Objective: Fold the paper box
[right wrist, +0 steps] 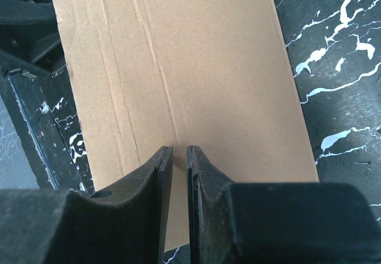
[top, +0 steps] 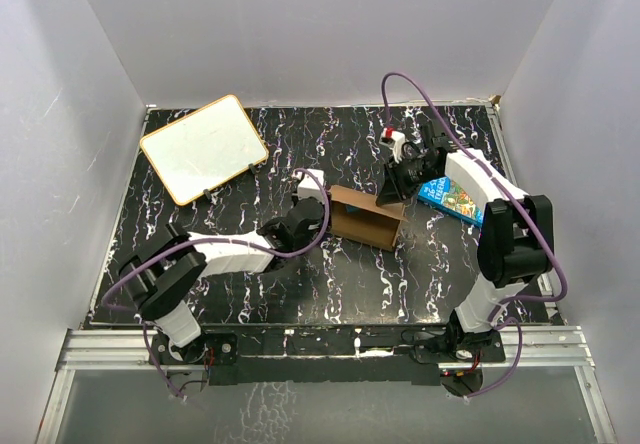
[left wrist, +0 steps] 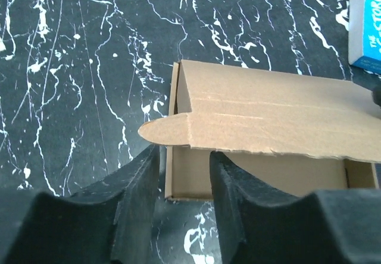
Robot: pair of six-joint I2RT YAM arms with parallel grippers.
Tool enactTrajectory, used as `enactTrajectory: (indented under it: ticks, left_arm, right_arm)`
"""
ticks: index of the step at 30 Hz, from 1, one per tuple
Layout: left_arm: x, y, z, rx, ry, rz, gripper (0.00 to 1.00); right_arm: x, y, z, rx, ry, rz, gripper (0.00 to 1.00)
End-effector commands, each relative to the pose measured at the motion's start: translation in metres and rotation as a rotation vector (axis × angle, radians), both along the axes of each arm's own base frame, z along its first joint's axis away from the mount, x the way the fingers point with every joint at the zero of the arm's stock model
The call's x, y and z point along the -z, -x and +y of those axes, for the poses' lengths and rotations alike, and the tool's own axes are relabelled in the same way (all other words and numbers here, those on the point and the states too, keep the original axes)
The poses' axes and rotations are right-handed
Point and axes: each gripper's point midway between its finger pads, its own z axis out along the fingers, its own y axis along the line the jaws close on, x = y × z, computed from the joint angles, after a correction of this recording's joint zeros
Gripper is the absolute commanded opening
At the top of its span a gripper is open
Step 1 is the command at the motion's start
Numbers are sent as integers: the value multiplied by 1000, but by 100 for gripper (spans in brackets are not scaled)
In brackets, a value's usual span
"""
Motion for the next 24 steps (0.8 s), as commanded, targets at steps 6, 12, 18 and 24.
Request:
enactTrajectory:
  ticks: [6,12,18,24]
  left_arm:
    - [-22,38,10,104,56,74,64]
    - [-33,78,16,268,52,145,76]
    - [-74,115,6,483,113,185,80]
    - [-85,102,-35,547,225,273,73]
  right_arm:
    - [12,4,7,-28,2,18,22]
    - [41,7,7,-32,41,84,22]
    - [70,14,5,-43,91,132,23]
    - [88,12,1,-36,136,168,24]
